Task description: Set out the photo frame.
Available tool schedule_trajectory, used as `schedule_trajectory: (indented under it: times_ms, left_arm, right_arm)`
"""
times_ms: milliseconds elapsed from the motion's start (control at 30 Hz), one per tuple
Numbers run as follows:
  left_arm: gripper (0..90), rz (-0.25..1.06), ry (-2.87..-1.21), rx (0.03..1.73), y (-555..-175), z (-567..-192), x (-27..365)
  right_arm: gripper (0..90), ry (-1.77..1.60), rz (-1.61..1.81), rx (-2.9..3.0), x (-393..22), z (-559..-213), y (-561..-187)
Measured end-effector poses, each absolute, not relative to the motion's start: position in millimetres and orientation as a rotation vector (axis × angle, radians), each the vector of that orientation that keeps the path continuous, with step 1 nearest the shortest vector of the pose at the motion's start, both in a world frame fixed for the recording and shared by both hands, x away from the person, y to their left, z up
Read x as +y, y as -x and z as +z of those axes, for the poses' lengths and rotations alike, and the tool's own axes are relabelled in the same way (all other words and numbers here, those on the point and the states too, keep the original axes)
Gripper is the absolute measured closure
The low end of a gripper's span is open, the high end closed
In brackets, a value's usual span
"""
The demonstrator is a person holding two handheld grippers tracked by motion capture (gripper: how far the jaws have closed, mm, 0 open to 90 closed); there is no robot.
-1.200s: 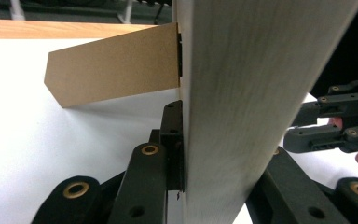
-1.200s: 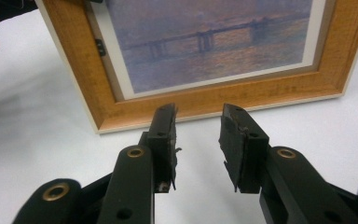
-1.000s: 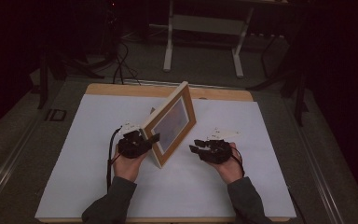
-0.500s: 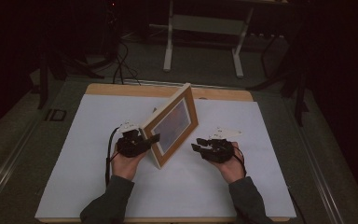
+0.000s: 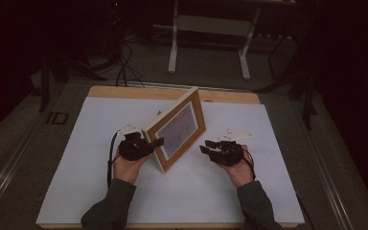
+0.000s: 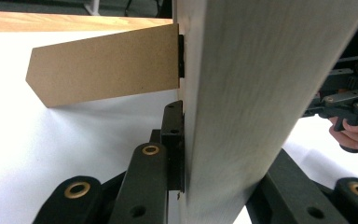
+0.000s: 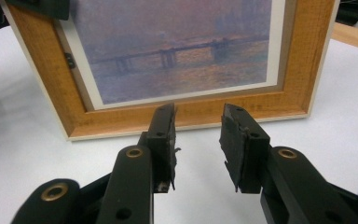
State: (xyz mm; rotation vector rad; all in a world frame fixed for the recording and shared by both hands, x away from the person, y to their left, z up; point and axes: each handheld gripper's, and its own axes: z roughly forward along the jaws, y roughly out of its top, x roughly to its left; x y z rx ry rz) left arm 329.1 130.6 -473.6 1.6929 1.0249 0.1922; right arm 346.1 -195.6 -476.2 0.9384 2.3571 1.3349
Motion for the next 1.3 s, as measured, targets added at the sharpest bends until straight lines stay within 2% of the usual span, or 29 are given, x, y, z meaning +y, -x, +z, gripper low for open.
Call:
schedule_trajectory:
  times_ms: [800,1300]
  left_arm:
    - [76.2,0.158,-1.698,0.998,-332,-475,134]
    - [76.2,0.149,-1.707,0.982,-333,-475,135]
  right_arm:
    - [68.2,-1.035,1.263,2.326,-210,-482,-370]
    - [72.6,-1.043,1.245,2.294,-211,-473,-382]
